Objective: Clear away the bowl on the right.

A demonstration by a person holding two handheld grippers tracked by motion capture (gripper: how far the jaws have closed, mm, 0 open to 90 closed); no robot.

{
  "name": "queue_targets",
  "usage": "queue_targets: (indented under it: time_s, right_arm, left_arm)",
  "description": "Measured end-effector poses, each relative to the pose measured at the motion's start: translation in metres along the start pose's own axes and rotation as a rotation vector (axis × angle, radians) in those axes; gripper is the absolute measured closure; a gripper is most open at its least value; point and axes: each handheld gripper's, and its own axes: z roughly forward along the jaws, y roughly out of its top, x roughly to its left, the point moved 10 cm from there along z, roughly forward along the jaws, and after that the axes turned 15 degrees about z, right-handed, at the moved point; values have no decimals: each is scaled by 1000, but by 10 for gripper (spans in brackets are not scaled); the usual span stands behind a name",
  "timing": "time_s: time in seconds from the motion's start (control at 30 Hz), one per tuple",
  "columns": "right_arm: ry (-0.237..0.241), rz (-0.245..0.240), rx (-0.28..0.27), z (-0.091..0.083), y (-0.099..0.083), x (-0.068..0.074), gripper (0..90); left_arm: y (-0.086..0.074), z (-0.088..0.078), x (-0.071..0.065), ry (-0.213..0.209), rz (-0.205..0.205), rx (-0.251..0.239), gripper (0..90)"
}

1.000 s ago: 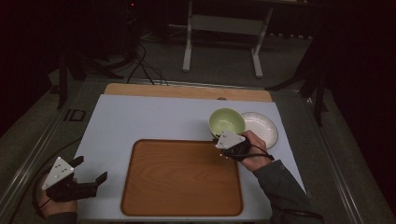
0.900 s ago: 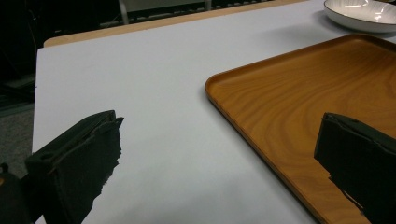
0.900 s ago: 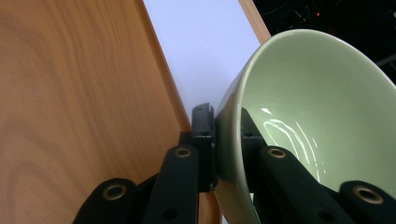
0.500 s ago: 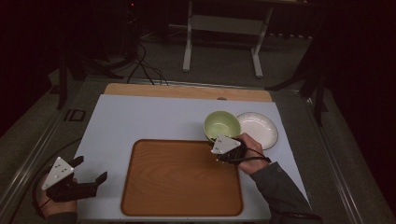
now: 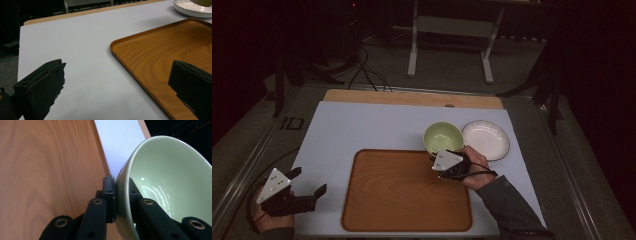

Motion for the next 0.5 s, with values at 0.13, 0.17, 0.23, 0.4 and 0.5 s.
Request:
queue_targets:
  time_s: [0.13,0.17,0.23,0.4,0.5]
  right_arm:
    - [7,-7,-2,1,2,5,826]
    - [10,-10,-3,1,2,6,826]
    - [13,-13,-4,2,2,8,826]
    - [21,-31,-4,3,3,13,826]
    - [25,-37,-1,4,4,15,826]
  left_arm:
    - [0,0,0,1,0,-1,4]
    - [0,0,0,1,0,-1,4]
    - [0,0,0,1,0,0,4]
    - [0,0,0,0,-1,-2,4]
    - [0,0,0,-1,-1,0,4]
